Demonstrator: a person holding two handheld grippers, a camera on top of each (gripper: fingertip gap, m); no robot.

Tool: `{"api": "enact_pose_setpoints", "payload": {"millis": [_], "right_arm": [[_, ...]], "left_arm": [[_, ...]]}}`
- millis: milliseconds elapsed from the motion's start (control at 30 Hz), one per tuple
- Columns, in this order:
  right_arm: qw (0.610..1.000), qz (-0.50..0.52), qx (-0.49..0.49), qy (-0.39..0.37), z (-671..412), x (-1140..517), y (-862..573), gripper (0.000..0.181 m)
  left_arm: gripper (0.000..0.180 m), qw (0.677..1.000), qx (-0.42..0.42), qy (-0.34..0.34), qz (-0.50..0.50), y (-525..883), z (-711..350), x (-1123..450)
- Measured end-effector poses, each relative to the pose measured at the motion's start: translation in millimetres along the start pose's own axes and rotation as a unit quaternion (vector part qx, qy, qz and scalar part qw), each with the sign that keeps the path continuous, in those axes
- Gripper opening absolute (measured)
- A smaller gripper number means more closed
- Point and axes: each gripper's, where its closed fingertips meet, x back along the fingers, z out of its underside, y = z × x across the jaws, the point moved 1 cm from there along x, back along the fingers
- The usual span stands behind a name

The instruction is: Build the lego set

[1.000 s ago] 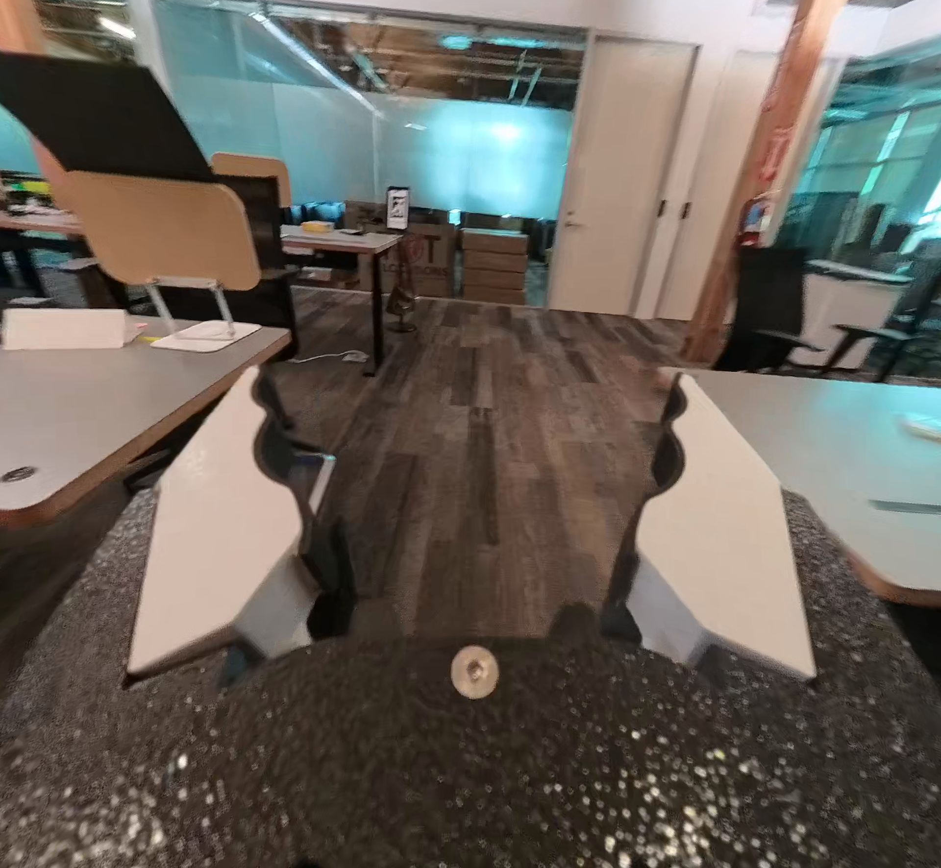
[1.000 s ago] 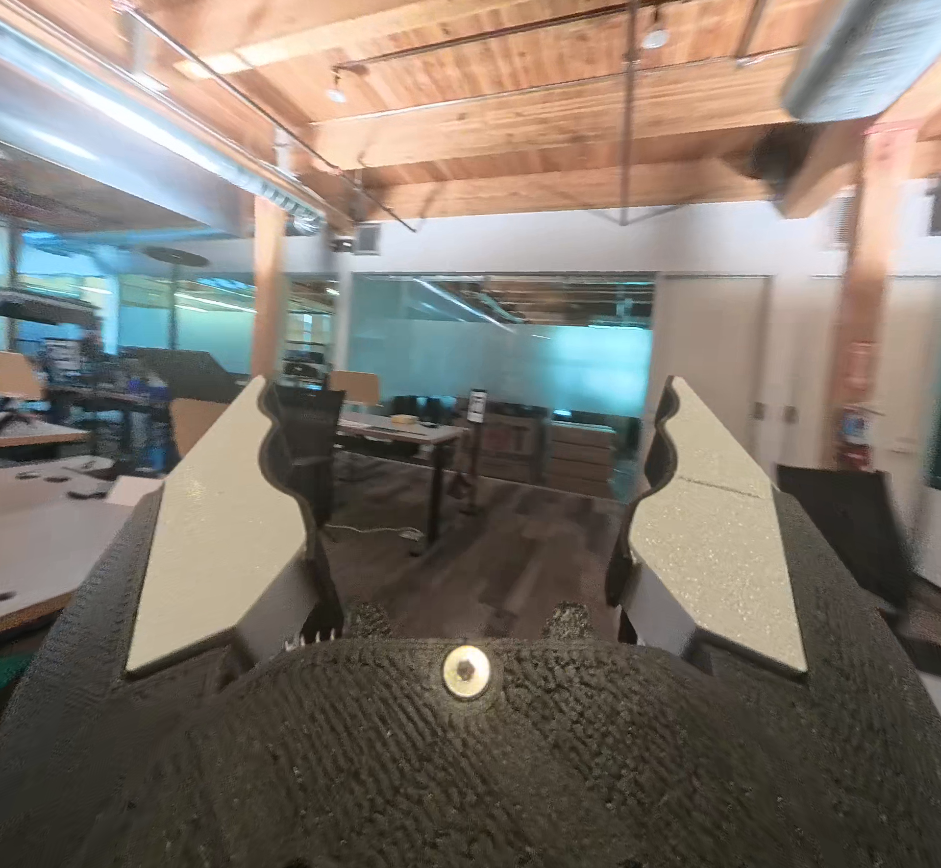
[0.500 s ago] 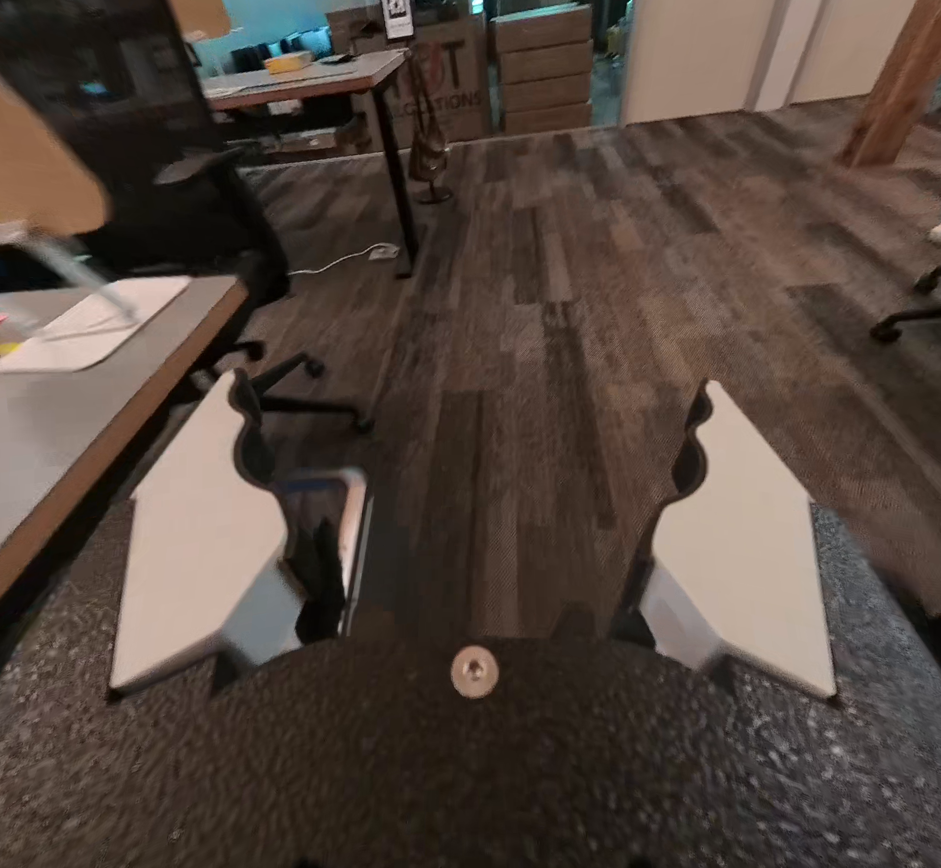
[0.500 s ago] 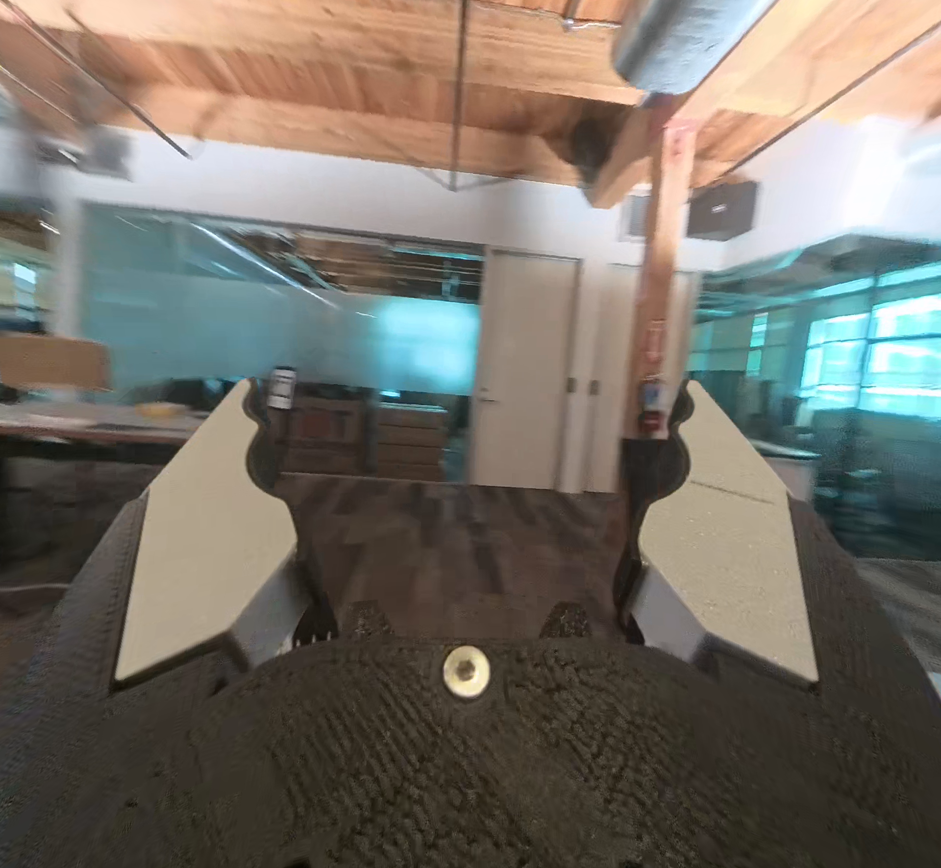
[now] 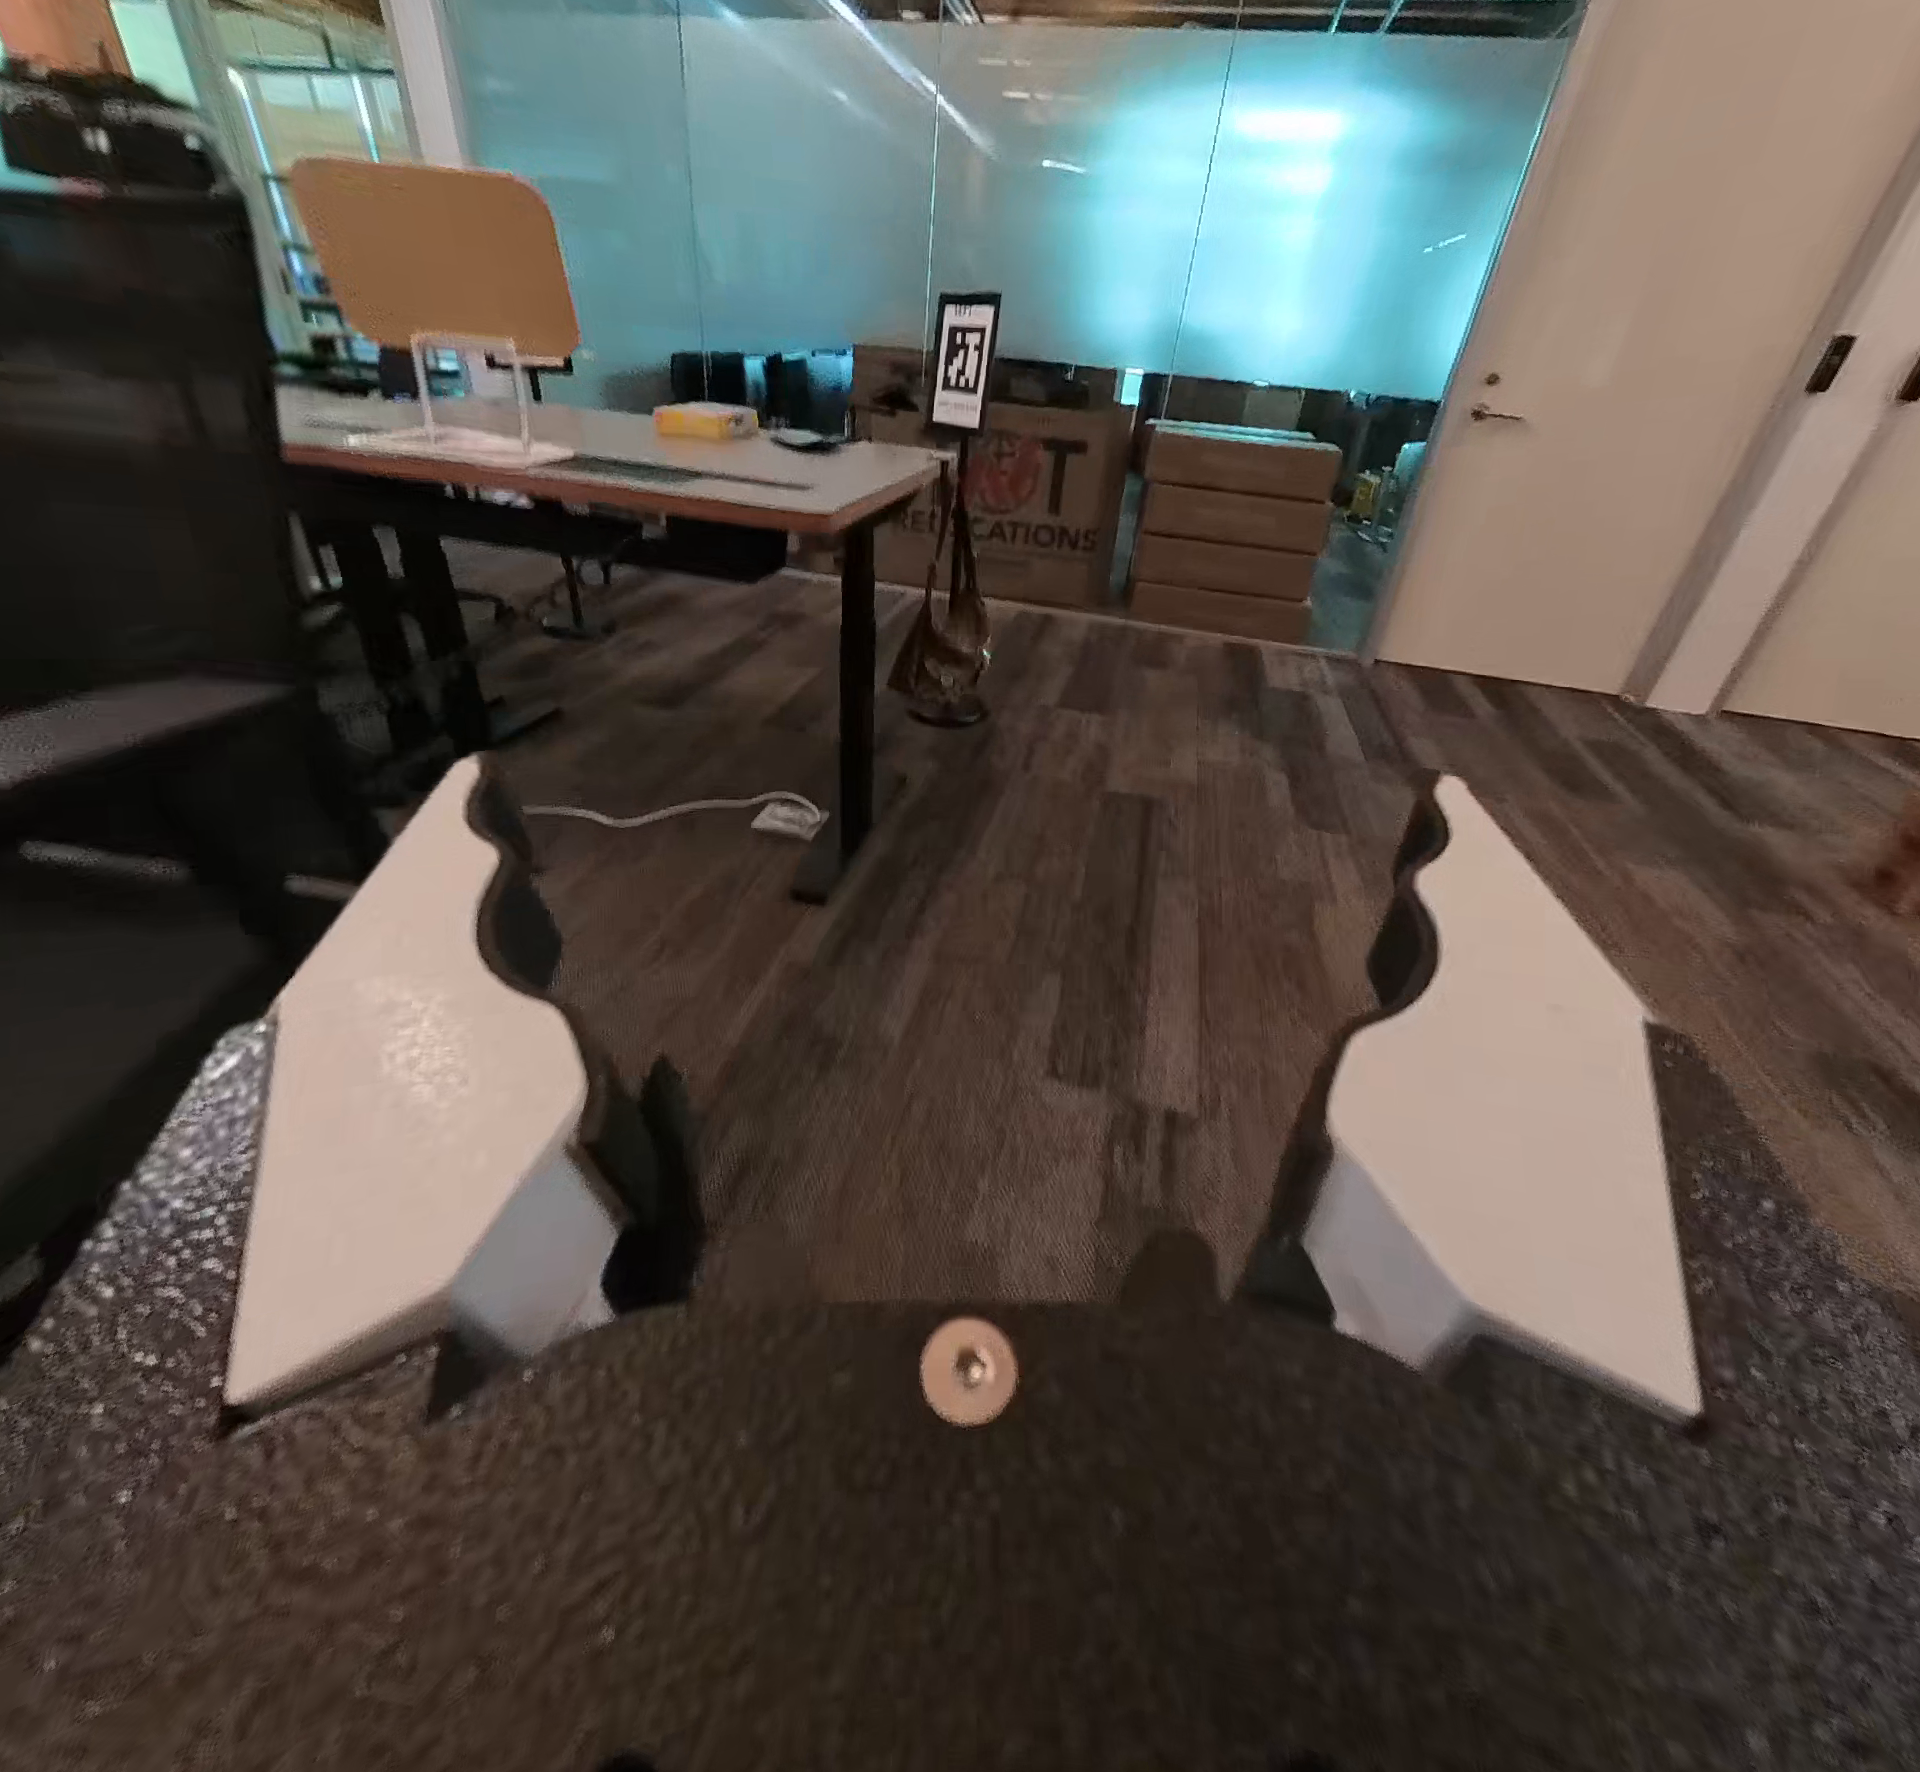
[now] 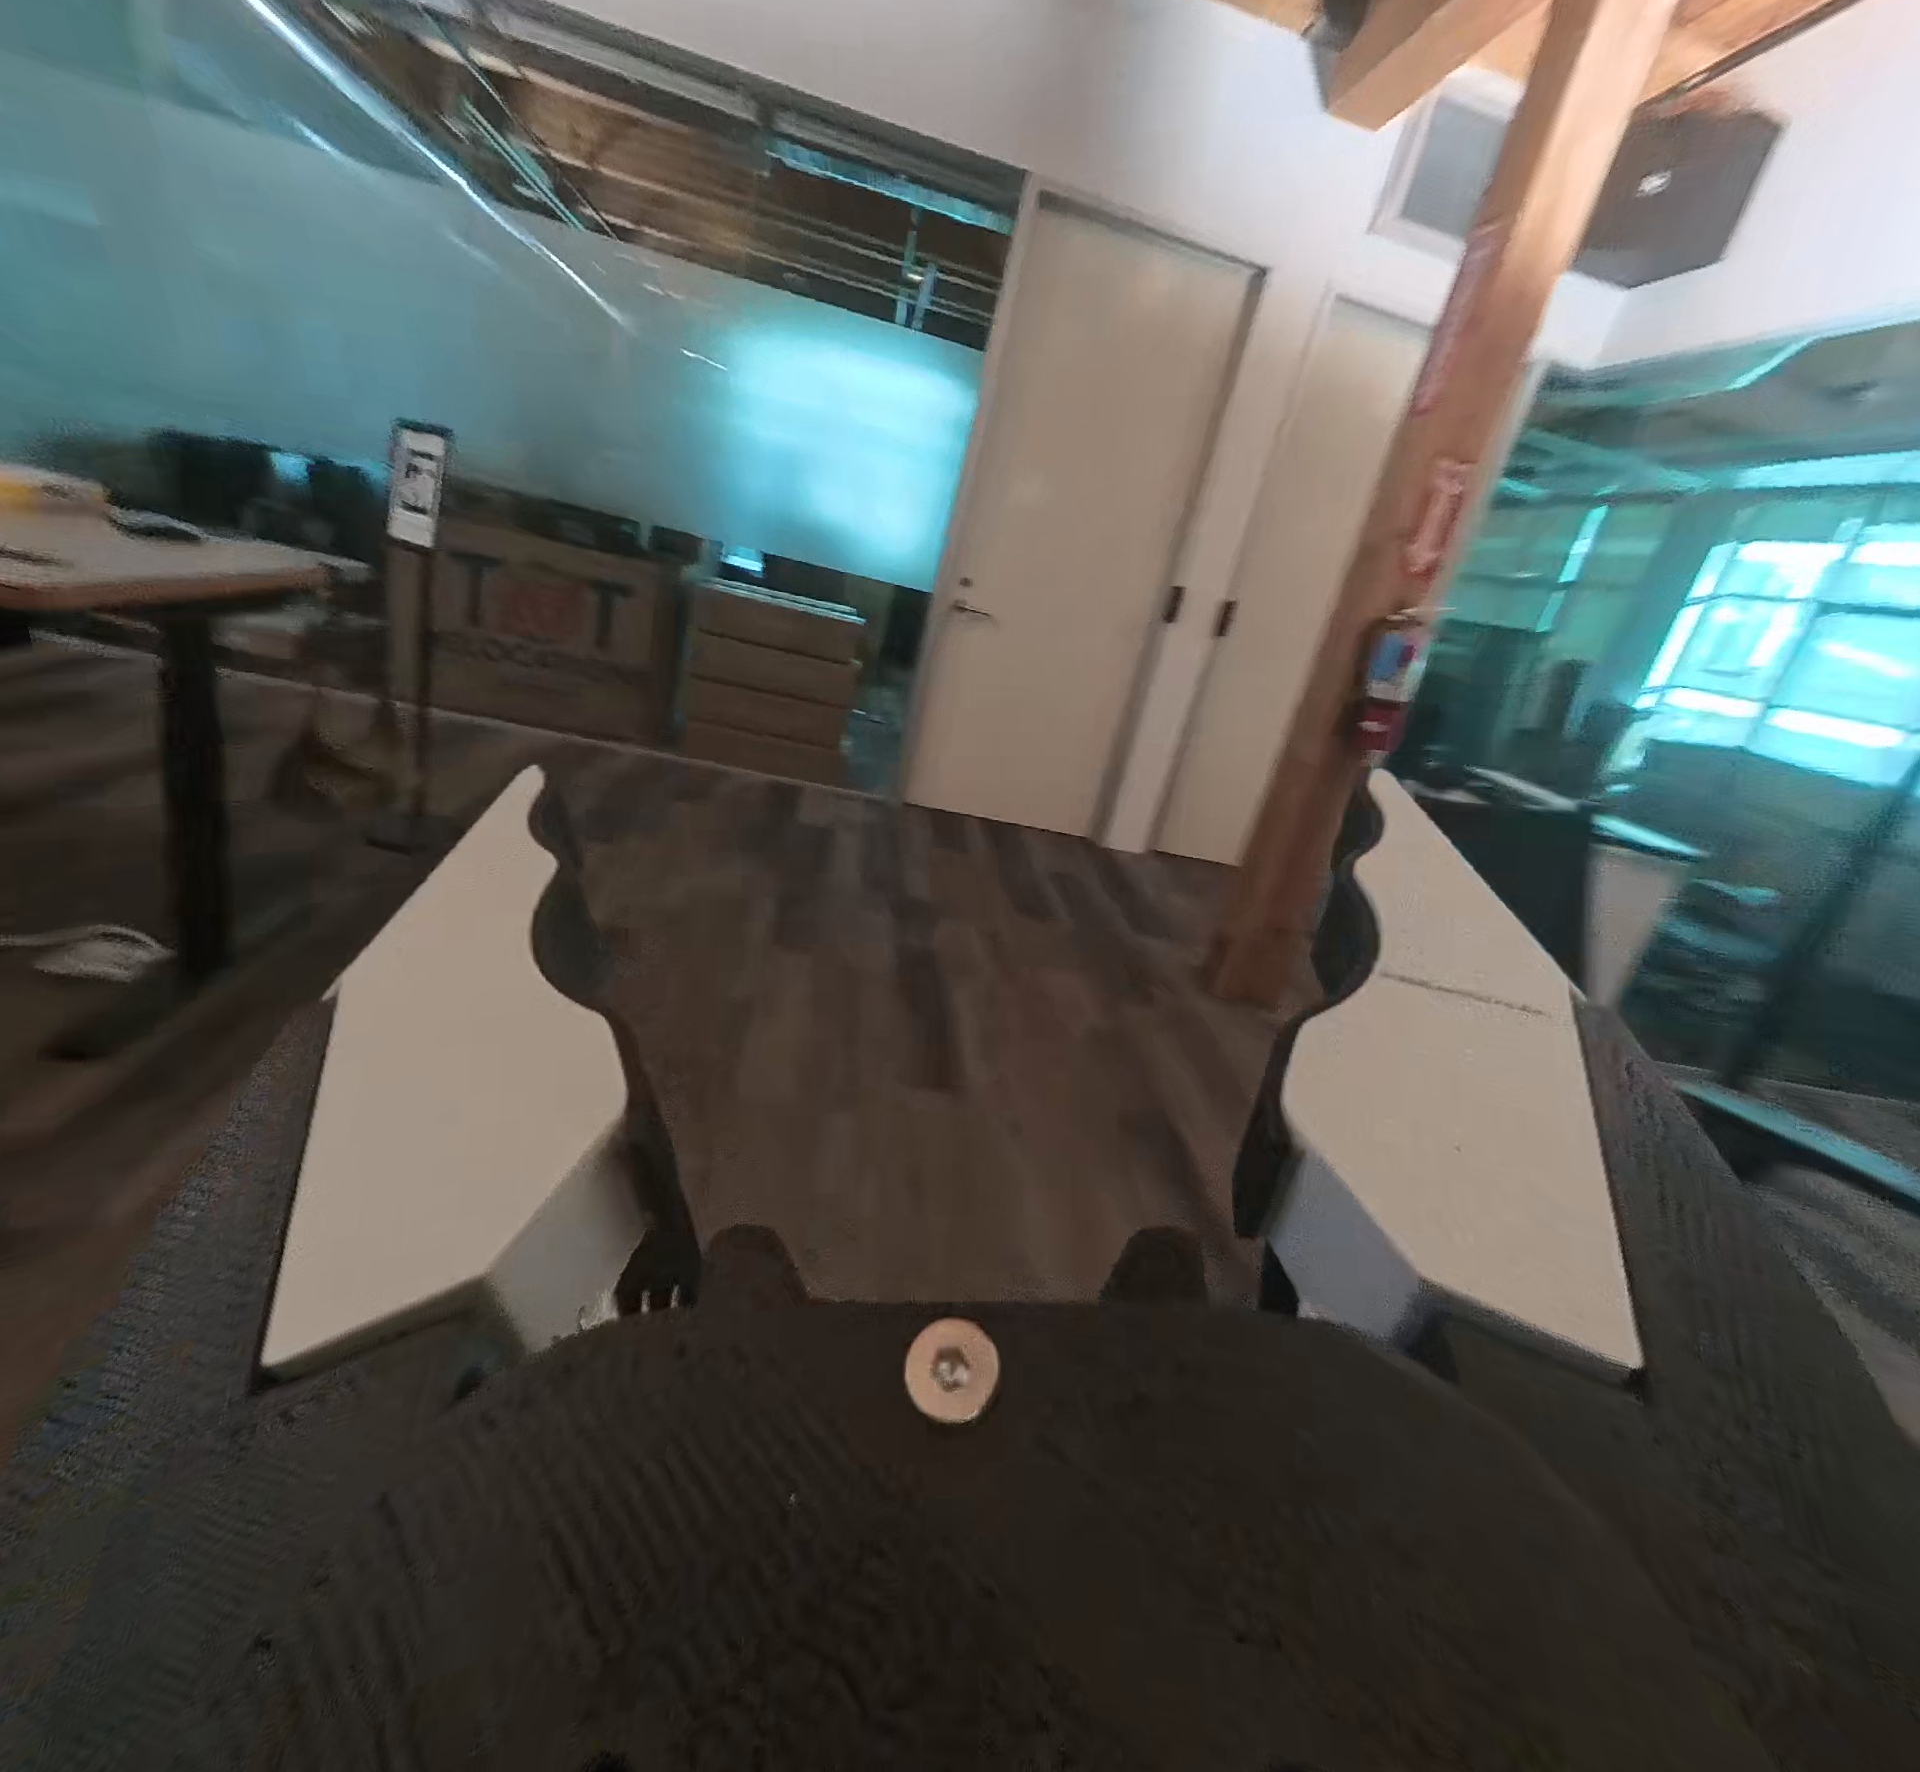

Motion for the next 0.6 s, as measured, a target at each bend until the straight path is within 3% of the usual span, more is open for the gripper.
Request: {"api": "enact_pose_setpoints", "payload": {"millis": [200, 300, 467, 600], "right_arm": [[0.994, -0.098, -0.052, -0.026, 42, -238, 104, 0.138], [0.990, -0.121, -0.060, -0.037, 67, -339, 136, 0.135], [0.993, -0.084, -0.083, 0.003, 129, -503, 152, 0.131], [0.997, -0.057, -0.059, 0.007, 145, -618, 144, 0.128]], "left_arm": [[0.151, 0.999, -0.005, -0.025, -0.035, -6, 0, -170], [0.124, 0.999, 0.011, -0.028, 0.044, -29, 19, -255], [0.124, 0.999, -0.002, 0.009, 0.053, -54, 32, -438], [0.122, 0.994, -0.019, -0.005, 0.105, -117, 14, -595]]}}
